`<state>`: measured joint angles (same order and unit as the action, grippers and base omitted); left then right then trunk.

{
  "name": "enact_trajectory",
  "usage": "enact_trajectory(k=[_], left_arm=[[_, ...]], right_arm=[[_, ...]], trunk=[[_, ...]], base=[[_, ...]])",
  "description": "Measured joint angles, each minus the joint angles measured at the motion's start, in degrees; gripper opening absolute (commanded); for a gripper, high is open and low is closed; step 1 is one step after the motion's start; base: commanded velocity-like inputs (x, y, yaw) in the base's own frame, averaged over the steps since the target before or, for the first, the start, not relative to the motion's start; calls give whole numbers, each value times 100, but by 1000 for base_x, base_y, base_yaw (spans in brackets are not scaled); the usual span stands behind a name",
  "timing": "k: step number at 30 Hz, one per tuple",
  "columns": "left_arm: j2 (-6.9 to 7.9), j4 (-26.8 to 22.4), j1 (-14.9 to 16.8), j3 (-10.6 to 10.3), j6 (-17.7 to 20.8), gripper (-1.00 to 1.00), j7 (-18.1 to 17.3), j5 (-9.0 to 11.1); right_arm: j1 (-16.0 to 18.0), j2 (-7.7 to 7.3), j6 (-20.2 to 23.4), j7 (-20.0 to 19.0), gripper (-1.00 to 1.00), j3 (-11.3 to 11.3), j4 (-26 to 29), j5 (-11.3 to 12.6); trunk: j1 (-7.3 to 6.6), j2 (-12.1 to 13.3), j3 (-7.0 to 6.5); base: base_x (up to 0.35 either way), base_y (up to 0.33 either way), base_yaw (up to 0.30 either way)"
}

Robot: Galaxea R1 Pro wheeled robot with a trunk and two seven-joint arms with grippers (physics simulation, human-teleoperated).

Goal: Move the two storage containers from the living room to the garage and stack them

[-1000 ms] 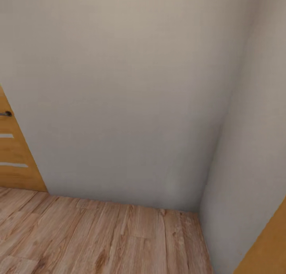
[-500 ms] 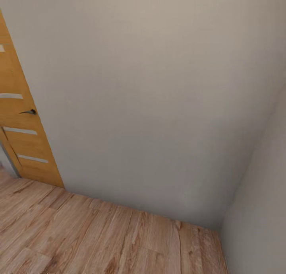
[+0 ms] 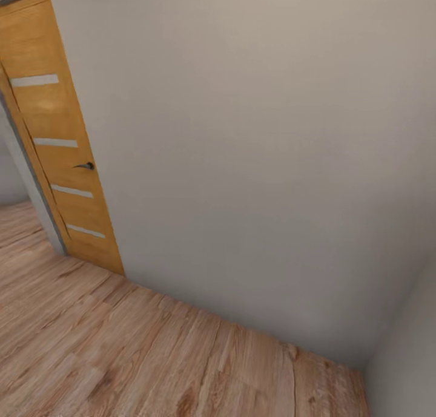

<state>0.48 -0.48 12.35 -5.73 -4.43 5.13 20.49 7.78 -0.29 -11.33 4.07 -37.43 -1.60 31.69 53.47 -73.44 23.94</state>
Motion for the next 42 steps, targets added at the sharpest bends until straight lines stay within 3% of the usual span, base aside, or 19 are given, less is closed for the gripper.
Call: enact_trajectory(k=[32, 42], left_arm=[[-7, 0, 0, 6, 0, 100, 0, -6], [-2, 0, 0, 6, 0, 100, 0, 1]], right_arm=[[0, 0, -3, 10, 100, 66, 1, 68], [0, 0, -3, 10, 100, 74, -3, 71]], trunk=[[0, 0, -26], [-3, -1, -54]], base=[[3, 0, 288], [293, 0, 292]])
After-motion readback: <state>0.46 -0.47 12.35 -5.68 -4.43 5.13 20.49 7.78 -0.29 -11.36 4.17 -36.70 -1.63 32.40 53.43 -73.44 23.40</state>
